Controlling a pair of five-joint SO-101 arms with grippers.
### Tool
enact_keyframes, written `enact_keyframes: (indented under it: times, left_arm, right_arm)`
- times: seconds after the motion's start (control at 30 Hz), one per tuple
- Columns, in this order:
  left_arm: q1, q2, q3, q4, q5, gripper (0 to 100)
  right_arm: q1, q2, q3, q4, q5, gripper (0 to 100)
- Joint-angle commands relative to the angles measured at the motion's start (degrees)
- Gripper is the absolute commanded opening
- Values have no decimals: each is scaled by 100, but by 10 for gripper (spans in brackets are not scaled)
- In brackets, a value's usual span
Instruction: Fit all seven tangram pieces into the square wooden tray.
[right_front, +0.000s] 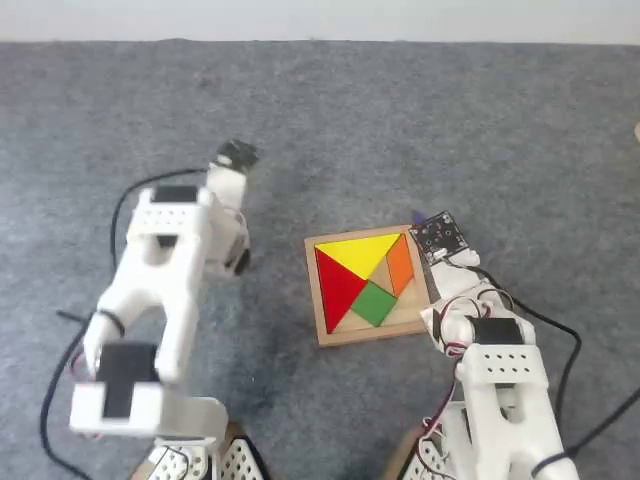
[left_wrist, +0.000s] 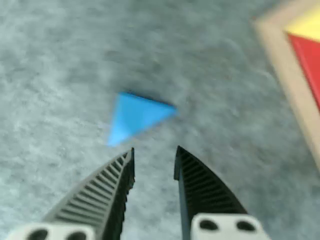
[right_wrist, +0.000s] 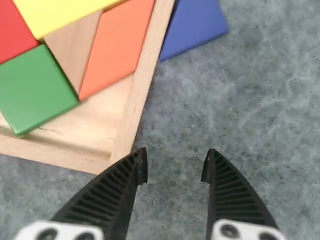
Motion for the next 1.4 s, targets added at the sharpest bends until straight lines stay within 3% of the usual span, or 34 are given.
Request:
enact_keyframes:
  times: [0.0, 0.17, 0.37, 0.73, 1.13, 1.37]
  left_arm:
    - [-193, 413, -1191, 343, -422, 148]
    - [-123, 712, -1798, 774, -1116, 251]
    - [-105, 1275, -1851, 730, -1644, 250]
    - [-149, 2778, -2624, 774, -1679, 249]
    - [396, 2919, -2624, 1618, -870, 38]
    - [563, 2119, -2624, 2066, -730, 25]
  right_arm:
    - [22, -66, -62, -101, -70, 190]
    - [-4, -66, -70, -101, -70, 190]
    - [-4, -66, -70, -110, -70, 190]
    - [-4, -66, -62, -110, -70, 190]
    - [-4, -66, -70, -110, -70, 190]
    - [-4, -66, -62, -110, -70, 190]
